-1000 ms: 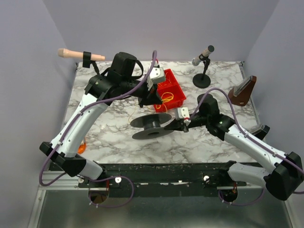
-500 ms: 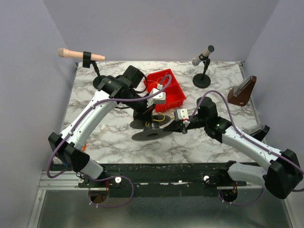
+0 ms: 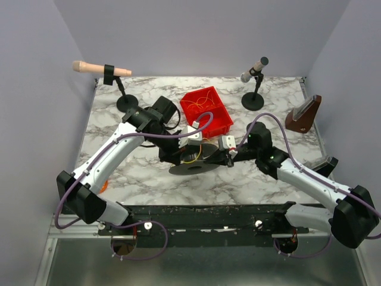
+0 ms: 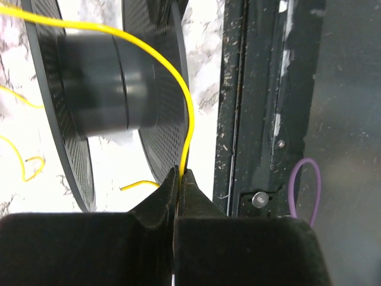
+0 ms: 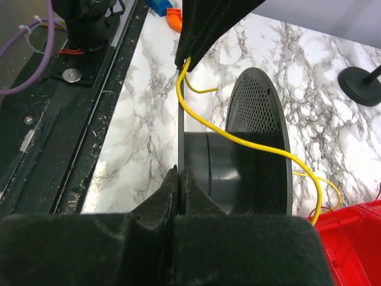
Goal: Wrap the cables
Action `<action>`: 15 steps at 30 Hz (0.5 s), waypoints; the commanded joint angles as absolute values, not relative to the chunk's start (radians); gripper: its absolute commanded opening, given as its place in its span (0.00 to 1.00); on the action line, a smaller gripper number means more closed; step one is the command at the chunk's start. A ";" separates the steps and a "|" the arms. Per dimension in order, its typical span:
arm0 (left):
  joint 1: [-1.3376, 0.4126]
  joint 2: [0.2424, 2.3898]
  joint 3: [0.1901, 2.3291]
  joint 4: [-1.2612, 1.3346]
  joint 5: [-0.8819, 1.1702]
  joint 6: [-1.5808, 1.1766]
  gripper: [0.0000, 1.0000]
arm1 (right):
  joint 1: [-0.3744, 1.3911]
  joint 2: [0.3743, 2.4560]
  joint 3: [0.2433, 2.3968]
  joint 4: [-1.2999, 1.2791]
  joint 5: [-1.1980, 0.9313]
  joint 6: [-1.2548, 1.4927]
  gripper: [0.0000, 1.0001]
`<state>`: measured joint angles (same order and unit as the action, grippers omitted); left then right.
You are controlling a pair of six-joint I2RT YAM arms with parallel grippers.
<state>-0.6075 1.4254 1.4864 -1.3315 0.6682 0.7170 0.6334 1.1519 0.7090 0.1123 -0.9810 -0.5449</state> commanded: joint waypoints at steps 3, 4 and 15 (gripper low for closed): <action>-0.600 1.402 1.411 -1.195 0.596 0.667 0.02 | 0.637 1.152 0.696 0.270 -1.005 -0.520 0.01; -0.601 1.401 1.396 -1.162 0.610 0.641 0.04 | 0.635 1.160 0.690 0.291 -1.008 -0.508 0.01; -0.603 1.373 1.293 -0.887 0.558 0.546 0.11 | 0.637 1.235 0.667 0.291 -0.982 -0.540 0.01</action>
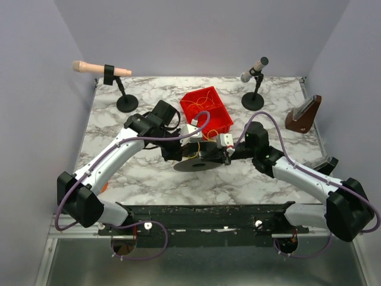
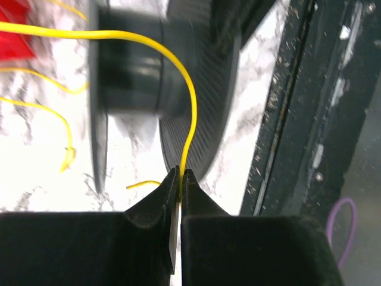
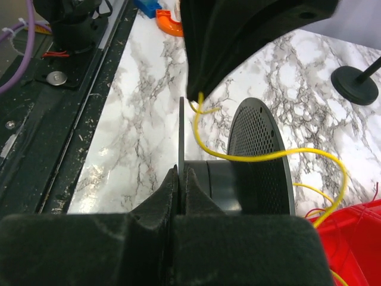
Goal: Wrap the cables
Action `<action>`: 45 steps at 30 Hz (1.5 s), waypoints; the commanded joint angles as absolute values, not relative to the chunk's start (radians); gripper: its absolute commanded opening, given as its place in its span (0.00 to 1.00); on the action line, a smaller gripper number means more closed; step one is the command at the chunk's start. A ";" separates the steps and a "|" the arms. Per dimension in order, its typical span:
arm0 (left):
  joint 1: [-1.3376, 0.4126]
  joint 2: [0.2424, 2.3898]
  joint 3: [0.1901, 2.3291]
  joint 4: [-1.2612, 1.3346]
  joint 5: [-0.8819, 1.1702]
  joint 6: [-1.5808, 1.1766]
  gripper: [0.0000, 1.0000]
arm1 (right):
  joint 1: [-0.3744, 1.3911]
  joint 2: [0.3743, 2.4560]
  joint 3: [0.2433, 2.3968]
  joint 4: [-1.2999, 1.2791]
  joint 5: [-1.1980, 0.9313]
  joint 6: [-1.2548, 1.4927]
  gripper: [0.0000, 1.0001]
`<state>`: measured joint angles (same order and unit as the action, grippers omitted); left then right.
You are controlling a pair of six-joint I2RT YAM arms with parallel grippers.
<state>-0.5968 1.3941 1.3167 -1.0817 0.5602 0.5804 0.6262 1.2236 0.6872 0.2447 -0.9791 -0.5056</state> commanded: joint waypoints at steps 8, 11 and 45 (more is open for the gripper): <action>-0.611 1.397 1.365 -0.885 0.603 0.555 0.38 | 0.635 1.197 0.649 0.276 -0.973 -0.537 0.01; -0.611 1.385 1.365 -0.965 0.603 0.641 0.40 | 0.637 1.196 0.649 0.273 -0.965 -0.538 0.00; -0.692 1.289 1.393 -0.970 0.411 0.652 0.72 | 0.635 1.201 0.649 0.273 -0.950 -0.532 0.01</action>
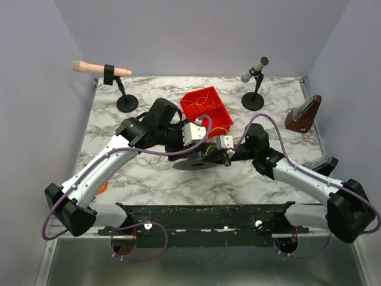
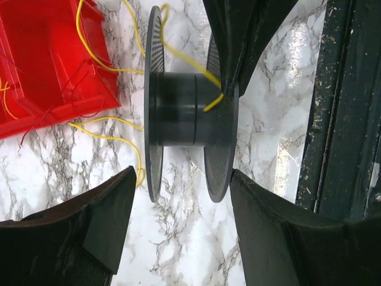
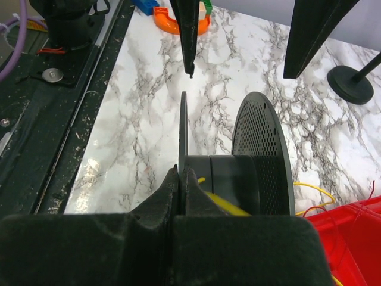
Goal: Wrap the cables
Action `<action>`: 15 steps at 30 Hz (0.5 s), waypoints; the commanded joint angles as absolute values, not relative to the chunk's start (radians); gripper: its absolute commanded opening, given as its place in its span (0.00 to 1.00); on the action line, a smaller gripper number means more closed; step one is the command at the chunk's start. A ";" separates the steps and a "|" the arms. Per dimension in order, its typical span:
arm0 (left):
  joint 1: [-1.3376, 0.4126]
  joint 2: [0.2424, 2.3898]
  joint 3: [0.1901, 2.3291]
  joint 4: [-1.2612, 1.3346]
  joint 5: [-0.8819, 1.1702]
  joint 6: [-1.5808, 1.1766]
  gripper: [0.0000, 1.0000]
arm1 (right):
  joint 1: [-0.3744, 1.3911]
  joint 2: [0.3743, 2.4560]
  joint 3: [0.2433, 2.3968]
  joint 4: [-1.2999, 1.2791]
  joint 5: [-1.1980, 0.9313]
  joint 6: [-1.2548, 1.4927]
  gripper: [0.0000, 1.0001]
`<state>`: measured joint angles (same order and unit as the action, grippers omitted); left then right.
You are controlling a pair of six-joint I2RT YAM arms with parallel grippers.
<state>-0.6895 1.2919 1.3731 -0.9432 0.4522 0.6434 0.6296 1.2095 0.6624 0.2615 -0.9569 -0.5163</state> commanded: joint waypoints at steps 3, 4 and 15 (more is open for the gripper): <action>-0.689 1.292 1.413 -0.910 0.394 0.592 0.74 | 0.637 1.204 0.647 0.272 -0.956 -0.532 0.00; -0.689 1.295 1.413 -0.882 0.396 0.574 0.75 | 0.637 1.207 0.649 0.272 -0.956 -0.532 0.01; -0.624 1.321 1.355 -0.764 0.420 0.557 0.81 | 0.637 1.204 0.657 0.270 -0.937 -0.535 0.00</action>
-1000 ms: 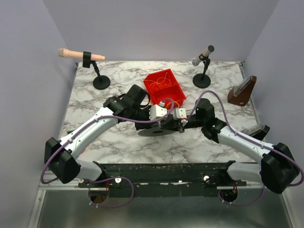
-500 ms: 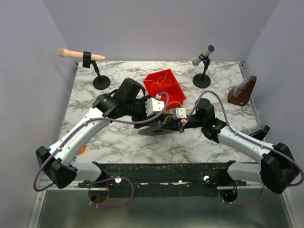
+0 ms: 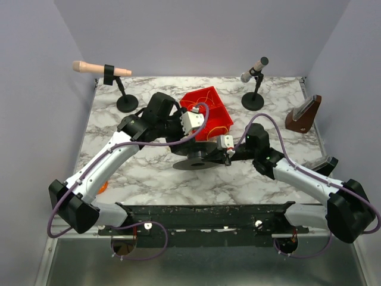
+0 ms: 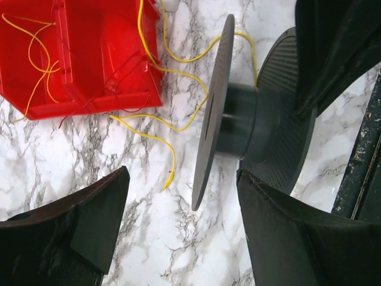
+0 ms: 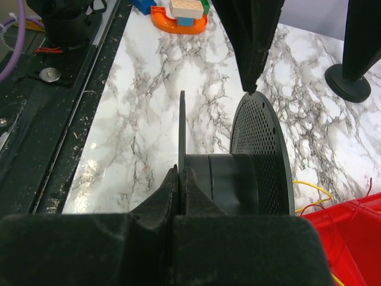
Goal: Wrap the cables
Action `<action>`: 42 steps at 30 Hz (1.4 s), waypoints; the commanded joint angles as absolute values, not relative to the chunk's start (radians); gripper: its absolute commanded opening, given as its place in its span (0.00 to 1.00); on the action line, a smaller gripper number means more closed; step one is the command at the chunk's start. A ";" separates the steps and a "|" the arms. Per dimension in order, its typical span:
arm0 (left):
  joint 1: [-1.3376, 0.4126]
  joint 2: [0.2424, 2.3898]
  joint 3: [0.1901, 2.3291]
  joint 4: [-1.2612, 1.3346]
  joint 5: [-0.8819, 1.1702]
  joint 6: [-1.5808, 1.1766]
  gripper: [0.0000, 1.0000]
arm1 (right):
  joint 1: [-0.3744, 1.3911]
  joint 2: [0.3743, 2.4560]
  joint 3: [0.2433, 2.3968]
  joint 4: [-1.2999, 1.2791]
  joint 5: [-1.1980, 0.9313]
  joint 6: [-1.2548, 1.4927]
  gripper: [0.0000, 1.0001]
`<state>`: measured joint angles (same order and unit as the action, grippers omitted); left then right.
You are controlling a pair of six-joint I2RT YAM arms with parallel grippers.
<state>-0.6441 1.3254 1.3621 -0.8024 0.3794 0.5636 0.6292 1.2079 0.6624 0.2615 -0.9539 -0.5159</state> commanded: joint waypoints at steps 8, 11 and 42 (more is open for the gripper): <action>-0.626 1.381 1.347 -0.799 0.549 0.592 0.81 | 0.614 1.246 0.718 0.230 -1.081 -0.561 0.01; -0.626 1.390 1.342 -0.818 0.558 0.598 0.79 | 0.614 1.267 0.744 0.203 -1.074 -0.584 0.01; -0.542 1.206 1.410 -0.856 0.091 0.039 0.00 | 0.617 1.086 0.902 0.214 -0.398 -0.080 1.00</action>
<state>-0.6064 1.2682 1.3319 -0.8467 0.2150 0.1886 0.6140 1.1069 0.8177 0.3389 -0.6868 -0.2089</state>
